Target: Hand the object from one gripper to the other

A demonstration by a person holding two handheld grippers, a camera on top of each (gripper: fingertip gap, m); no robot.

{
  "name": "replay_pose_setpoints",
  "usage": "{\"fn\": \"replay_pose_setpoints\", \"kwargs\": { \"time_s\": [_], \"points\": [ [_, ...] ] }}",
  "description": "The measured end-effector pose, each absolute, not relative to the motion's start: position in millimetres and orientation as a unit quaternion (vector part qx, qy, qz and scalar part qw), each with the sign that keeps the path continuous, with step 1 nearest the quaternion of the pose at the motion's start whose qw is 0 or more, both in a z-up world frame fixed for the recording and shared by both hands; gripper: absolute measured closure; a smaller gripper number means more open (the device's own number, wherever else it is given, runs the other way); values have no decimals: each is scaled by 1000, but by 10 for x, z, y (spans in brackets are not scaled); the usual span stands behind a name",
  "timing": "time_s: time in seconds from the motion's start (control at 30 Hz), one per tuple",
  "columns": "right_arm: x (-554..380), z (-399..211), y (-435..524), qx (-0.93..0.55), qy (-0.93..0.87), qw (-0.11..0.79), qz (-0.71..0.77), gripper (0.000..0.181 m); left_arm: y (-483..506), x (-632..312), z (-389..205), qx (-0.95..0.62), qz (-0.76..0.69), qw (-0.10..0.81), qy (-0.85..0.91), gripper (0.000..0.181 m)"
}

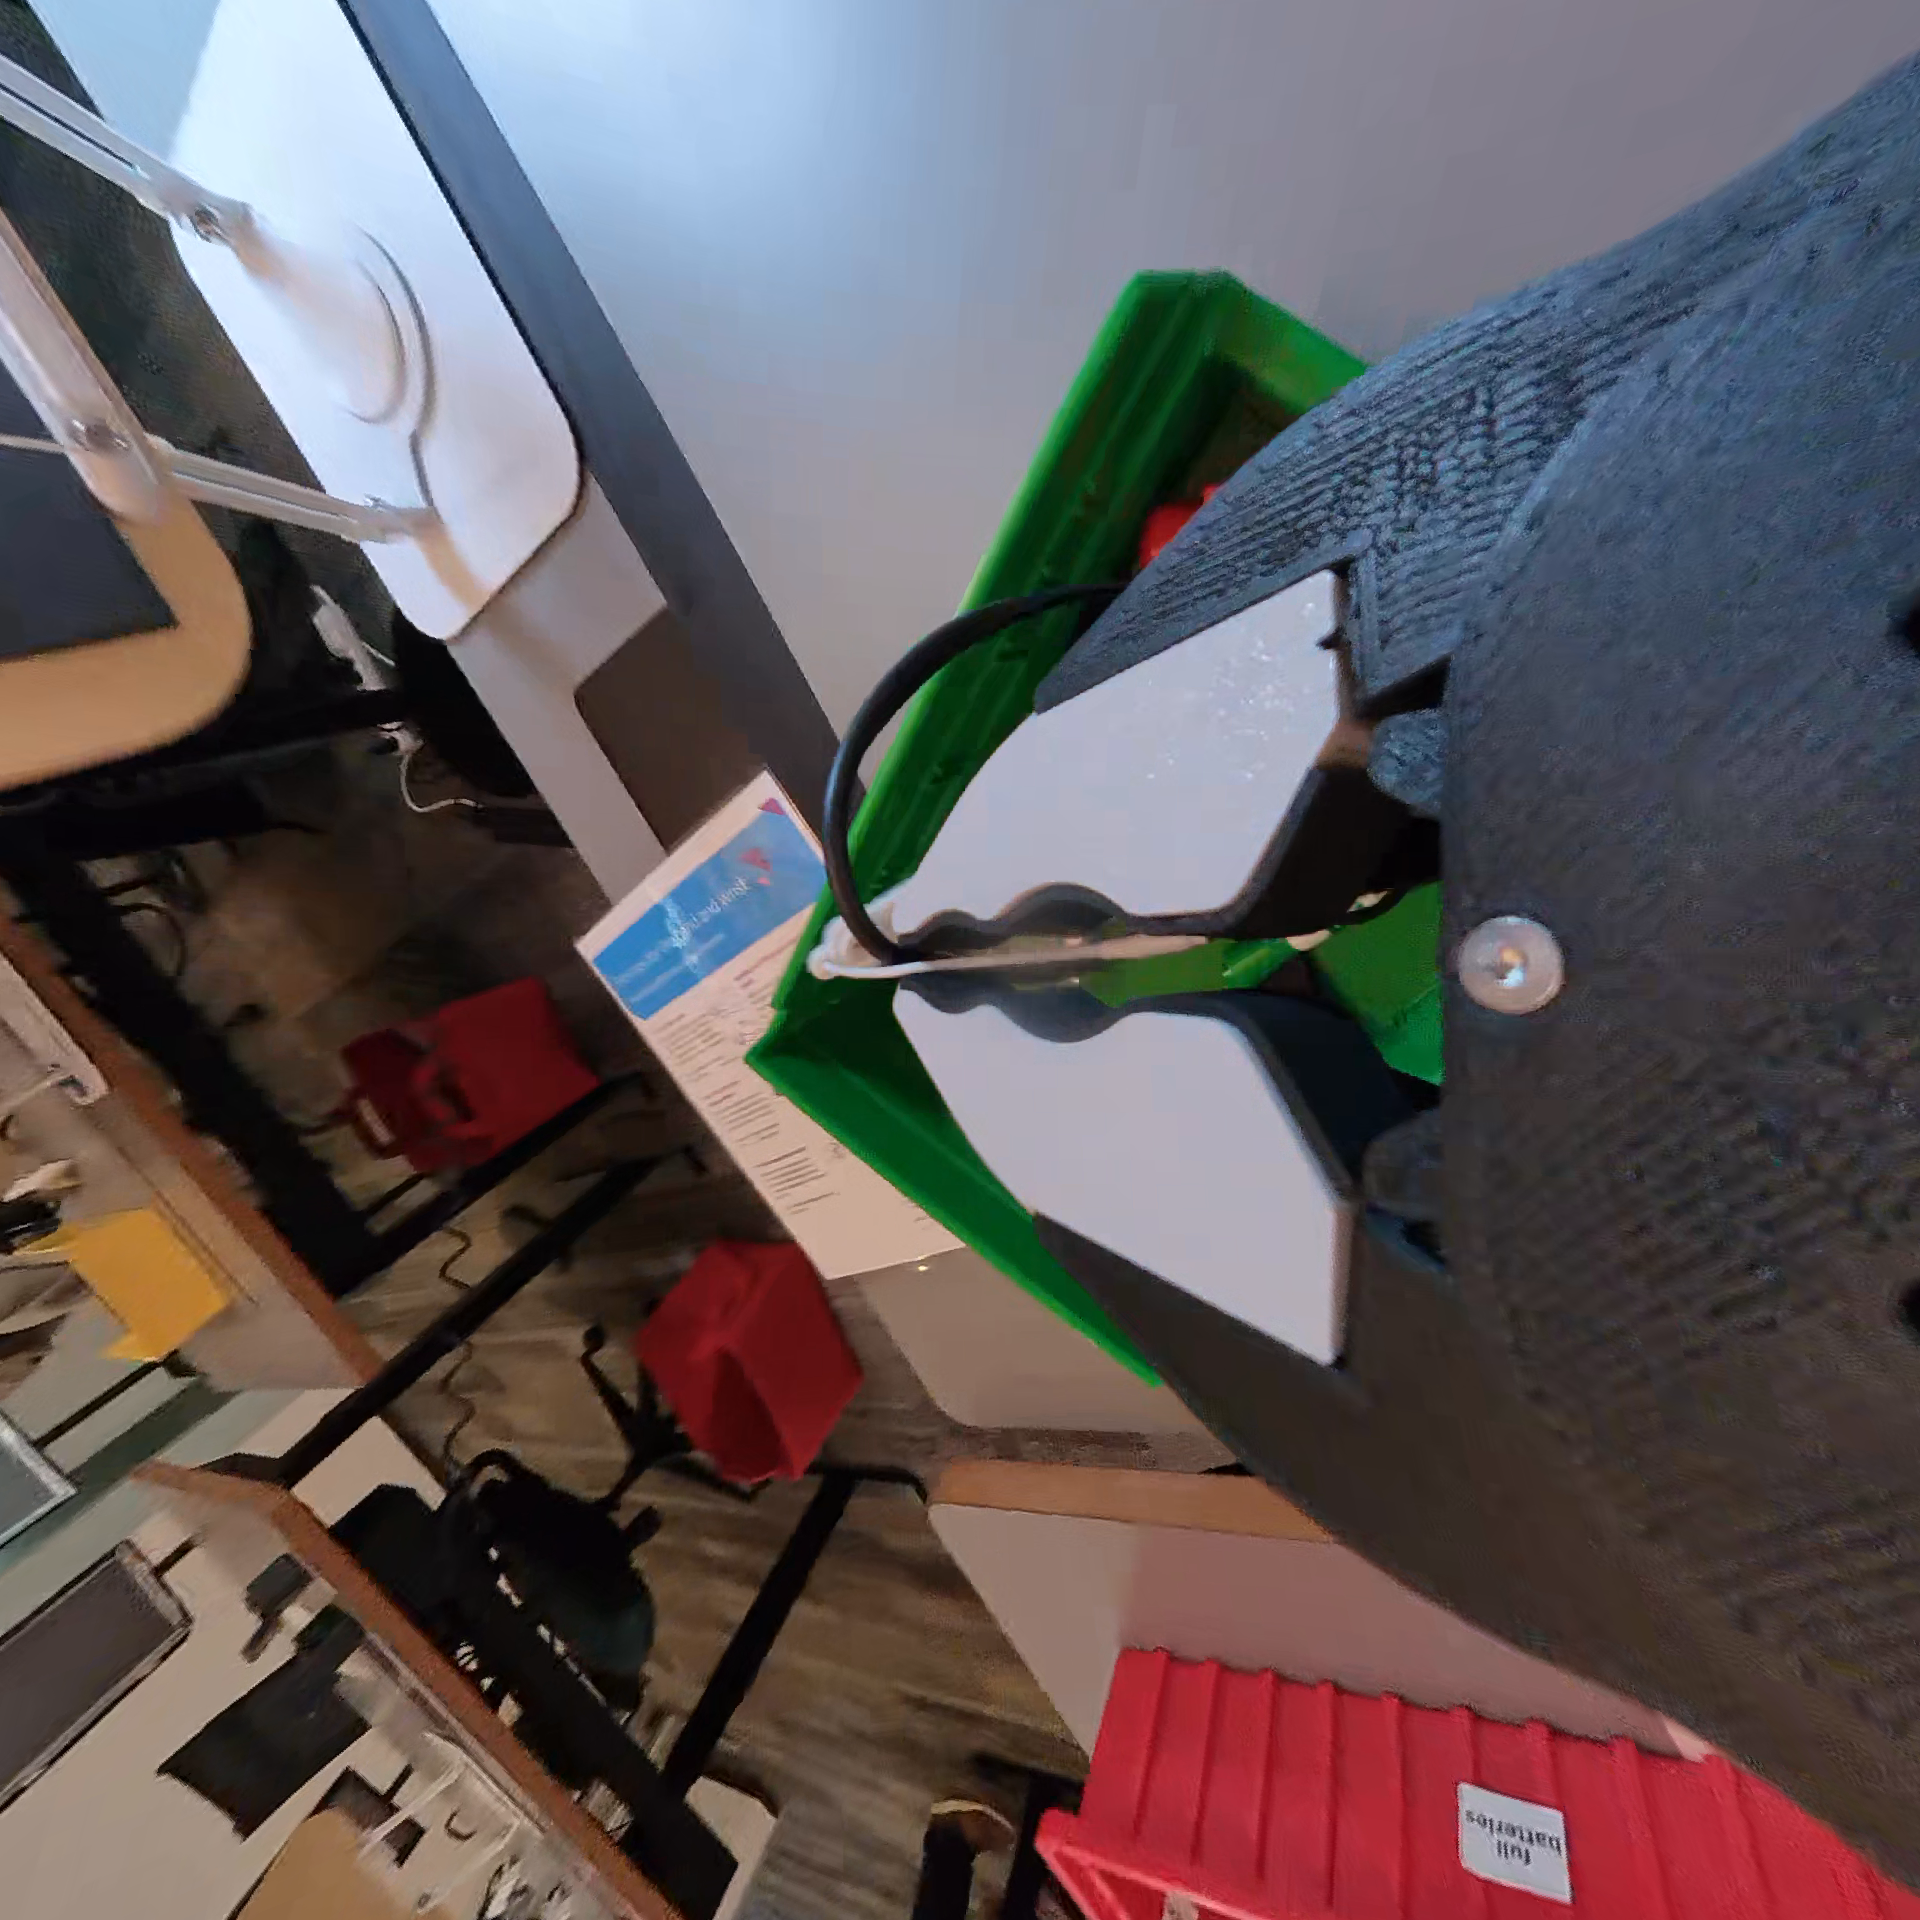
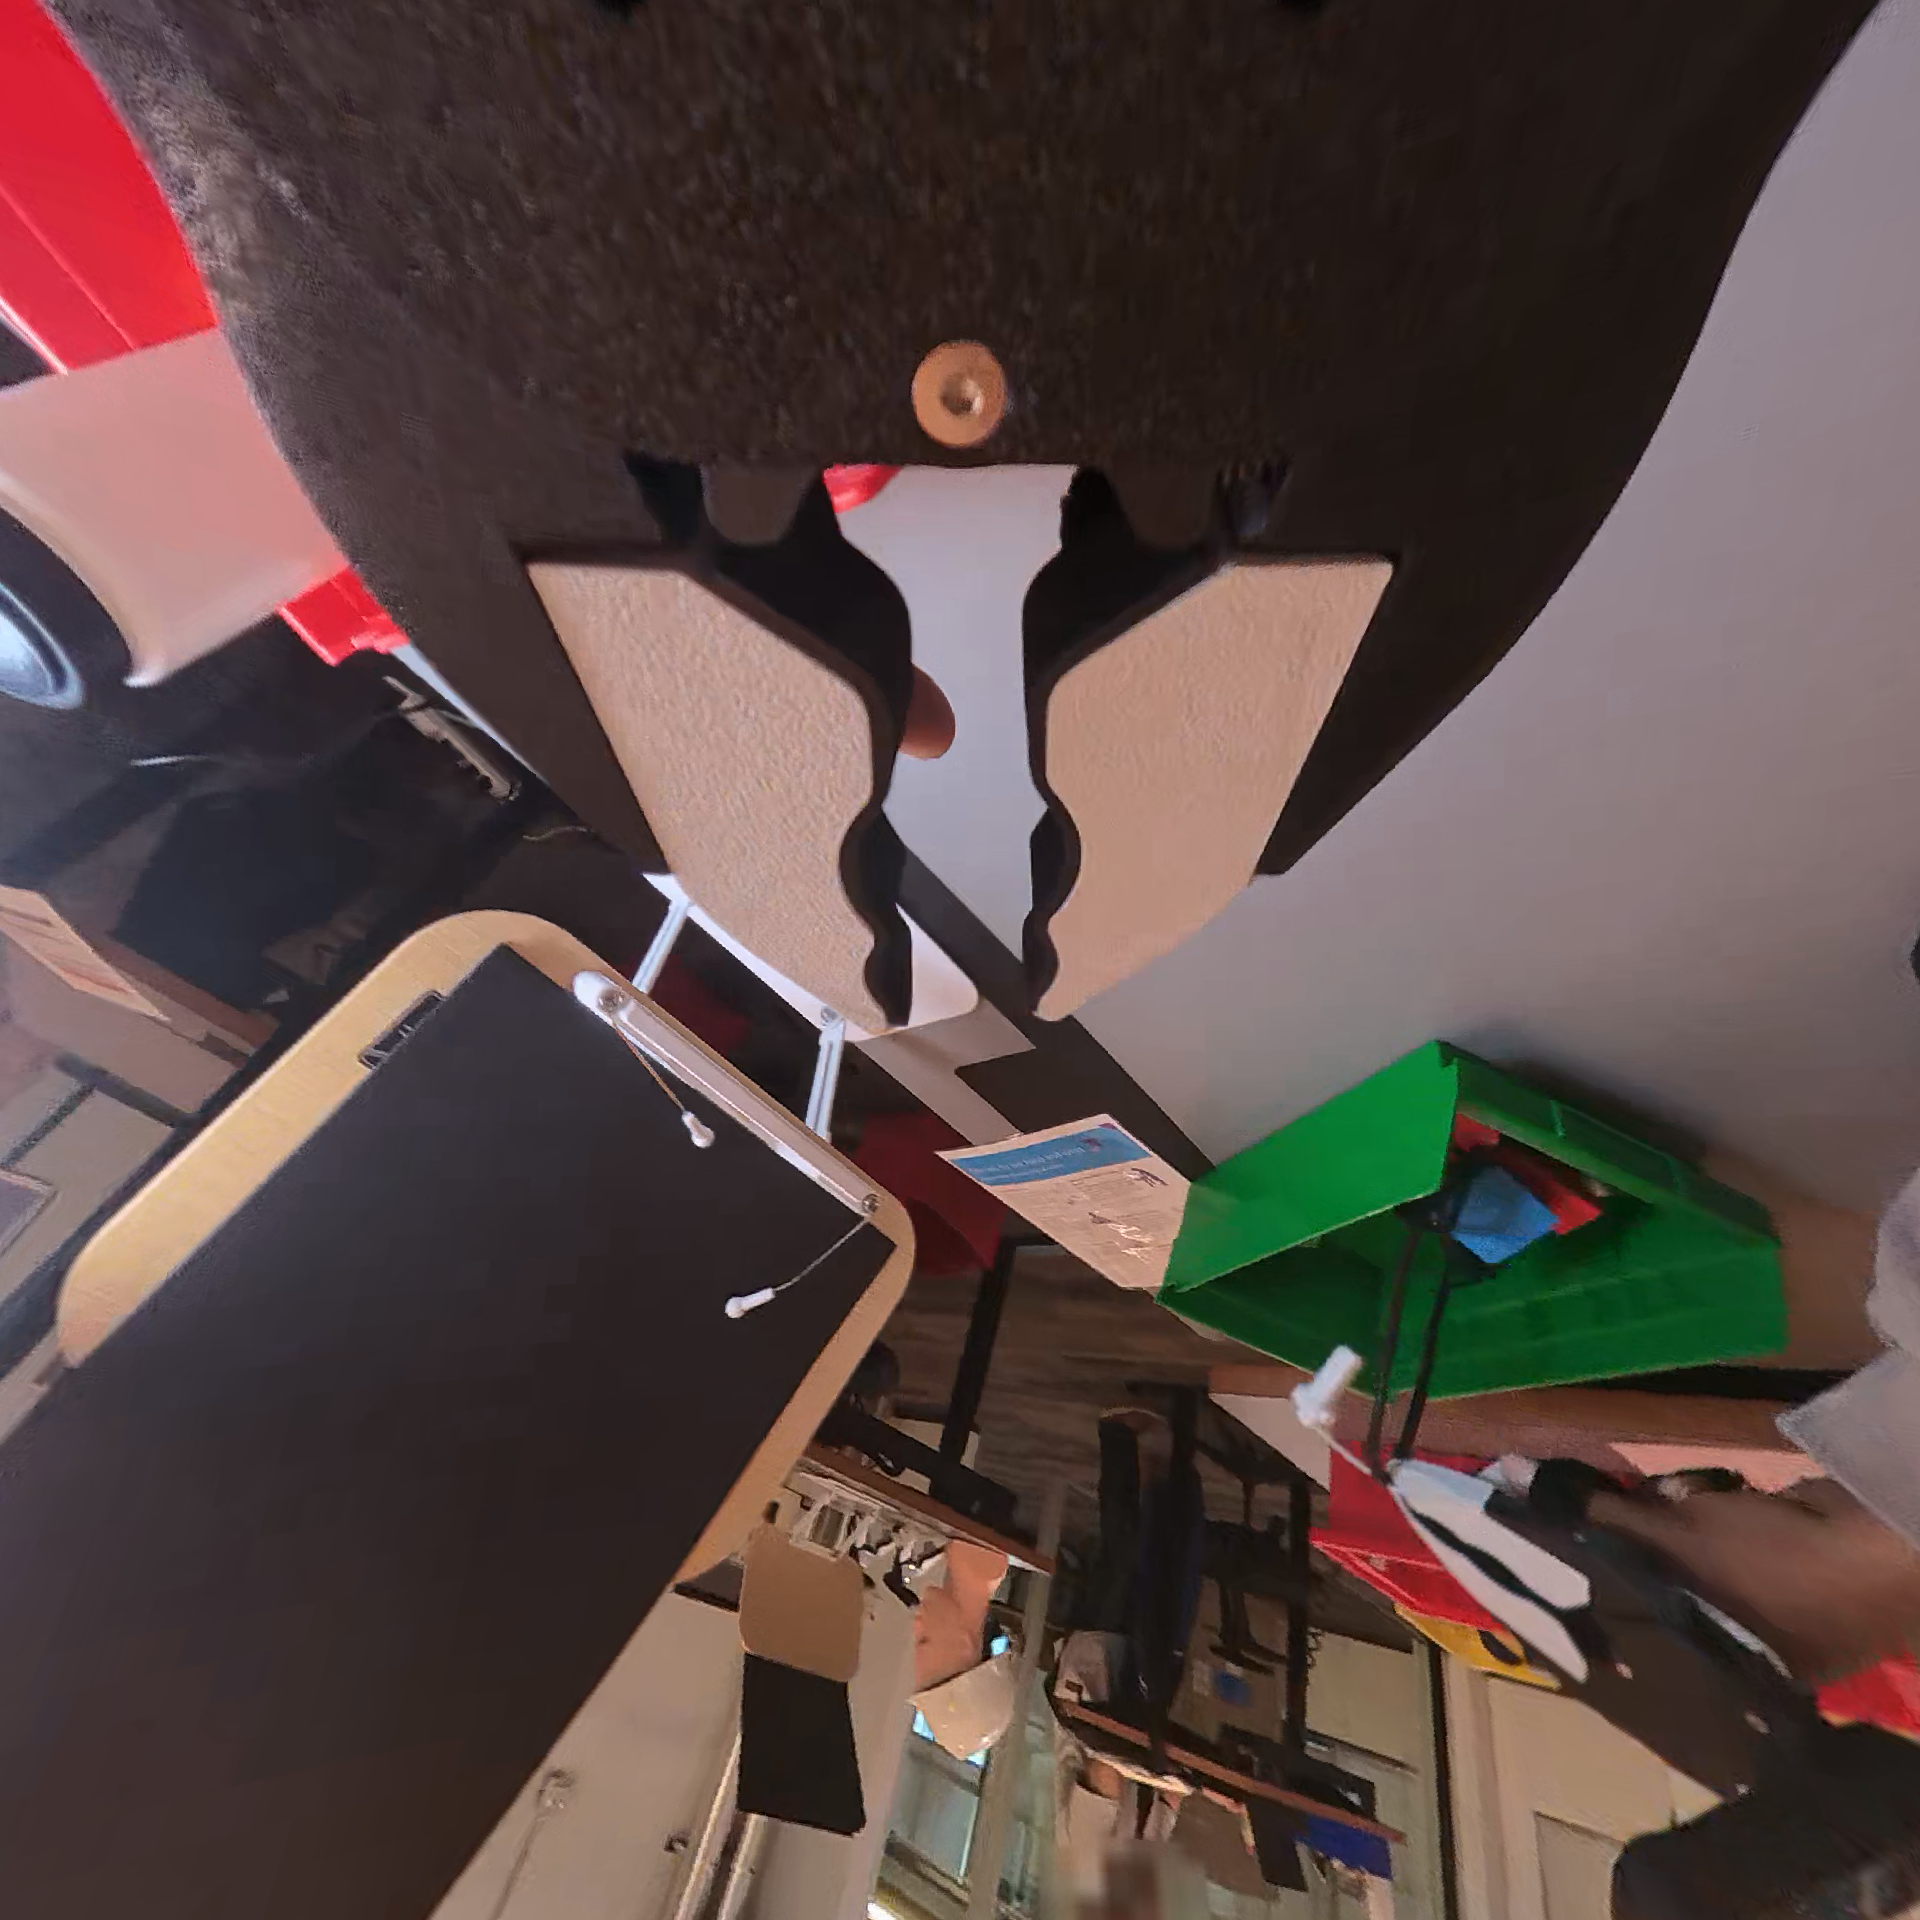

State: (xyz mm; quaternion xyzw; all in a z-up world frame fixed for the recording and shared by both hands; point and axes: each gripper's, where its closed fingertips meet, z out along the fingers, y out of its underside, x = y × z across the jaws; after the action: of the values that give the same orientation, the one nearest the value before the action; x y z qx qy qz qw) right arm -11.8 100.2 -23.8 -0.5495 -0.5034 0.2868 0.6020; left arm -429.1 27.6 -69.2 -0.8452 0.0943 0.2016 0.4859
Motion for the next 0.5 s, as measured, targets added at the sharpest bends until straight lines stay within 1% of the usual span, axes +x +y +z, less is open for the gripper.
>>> {"fn": "replay_pose_setpoints", "kwargs": {
  "time_s": [0.1, 0.27, 0.4, 0.5],
  "points": [
    [-236, -296, 862, -532, -538, 601, 256, 161, 262, -4219, -645, -842, 206, 488, 100, 177],
    [-353, -456, 807, -525, -570, 591, 223, 161, 256, -4328, -805, -858, 197, 466, 90, 177],
    [-376, -511, 825, -531, -568, 582, 238, 161, 203, -4497, -1072, -884, 183, 424, 76, 177],
    [-372, -521, 835, -535, -565, 579, 245, 161, 98, -4471, -1472, -926, 107, 353, 79, 178]
  ]
}}
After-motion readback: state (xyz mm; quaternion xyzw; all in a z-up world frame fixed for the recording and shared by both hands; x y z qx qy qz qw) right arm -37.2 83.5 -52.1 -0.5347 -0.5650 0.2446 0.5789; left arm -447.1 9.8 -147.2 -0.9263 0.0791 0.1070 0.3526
